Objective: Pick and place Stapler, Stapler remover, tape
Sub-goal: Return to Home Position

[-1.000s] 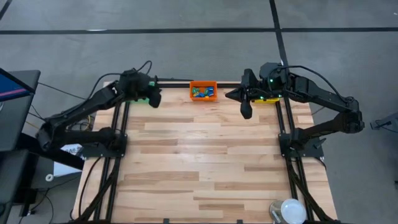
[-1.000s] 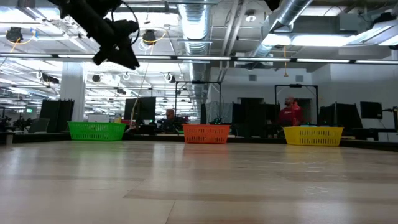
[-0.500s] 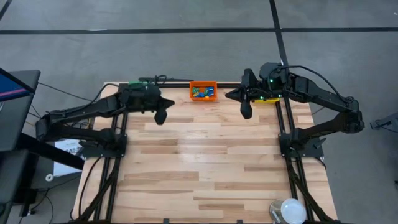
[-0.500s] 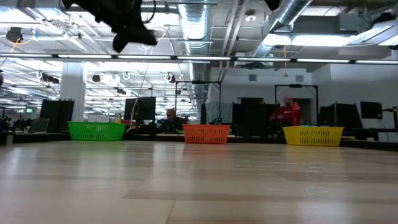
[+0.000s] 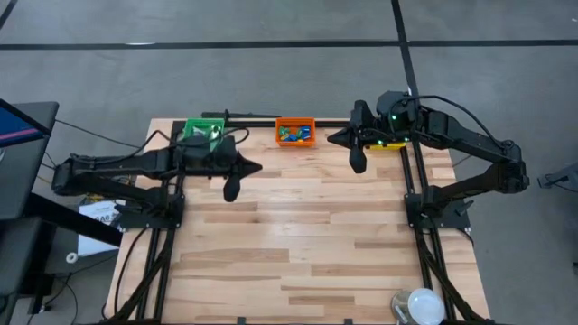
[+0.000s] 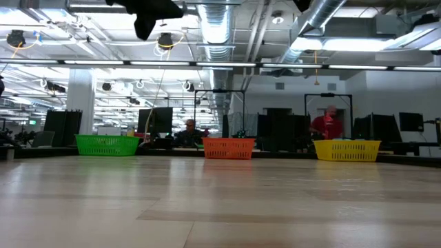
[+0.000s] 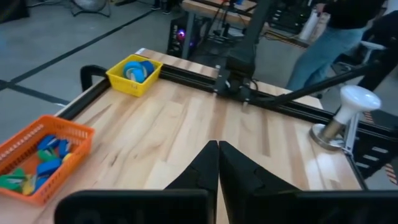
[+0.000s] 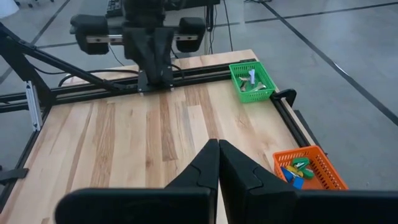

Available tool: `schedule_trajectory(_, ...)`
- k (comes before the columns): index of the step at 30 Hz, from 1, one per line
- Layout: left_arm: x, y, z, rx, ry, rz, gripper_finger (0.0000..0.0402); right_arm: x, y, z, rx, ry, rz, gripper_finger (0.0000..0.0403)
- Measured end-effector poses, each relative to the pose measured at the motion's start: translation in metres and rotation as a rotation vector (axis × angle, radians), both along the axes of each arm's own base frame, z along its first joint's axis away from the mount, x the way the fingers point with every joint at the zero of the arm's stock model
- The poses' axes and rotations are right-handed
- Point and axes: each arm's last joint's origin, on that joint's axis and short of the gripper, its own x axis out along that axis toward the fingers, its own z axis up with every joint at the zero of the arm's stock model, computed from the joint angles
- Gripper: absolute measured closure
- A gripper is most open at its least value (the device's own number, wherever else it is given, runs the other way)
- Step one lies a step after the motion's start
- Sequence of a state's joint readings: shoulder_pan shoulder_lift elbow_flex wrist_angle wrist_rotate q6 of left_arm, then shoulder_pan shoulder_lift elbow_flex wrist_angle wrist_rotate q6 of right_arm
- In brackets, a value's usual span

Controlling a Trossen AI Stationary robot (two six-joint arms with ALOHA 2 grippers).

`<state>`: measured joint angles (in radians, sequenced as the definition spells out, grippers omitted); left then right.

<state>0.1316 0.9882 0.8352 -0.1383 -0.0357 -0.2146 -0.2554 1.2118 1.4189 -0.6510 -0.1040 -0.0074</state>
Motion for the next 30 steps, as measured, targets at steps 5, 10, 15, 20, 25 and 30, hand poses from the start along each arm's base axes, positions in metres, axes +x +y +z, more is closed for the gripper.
schedule_trajectory(5,0.001,-0.004,0.001,0.001,-0.007,-0.018,0.0398,0.0,0.0,0.0,0.0,0.0,0.0,0.0403)
schedule_trajectory(10,0.001,-0.008,0.001,0.001,-0.008,-0.035,0.0398,0.0,0.0,0.0,0.0,0.0,0.0,0.0403)
schedule_trajectory(15,0.004,-0.014,-0.001,0.01,-0.001,-0.067,0.0398,0.0,0.0,0.0,0.0,0.0,0.0,0.0403)
schedule_trajectory(20,0.013,-0.026,-0.005,0.065,0.004,-0.137,0.0399,0.0,0.0,0.0,0.0,0.0,0.001,0.0403)
schedule_trajectory(25,0.029,-0.032,-0.017,0.117,0.043,-0.184,0.0399,0.0,0.0,0.0,0.0,-0.001,0.001,0.0403)
schedule_trajectory(30,0.044,-0.035,-0.031,0.166,0.084,-0.22,0.0399,0.0,0.0,0.0,0.0,-0.001,0.001,0.0403)
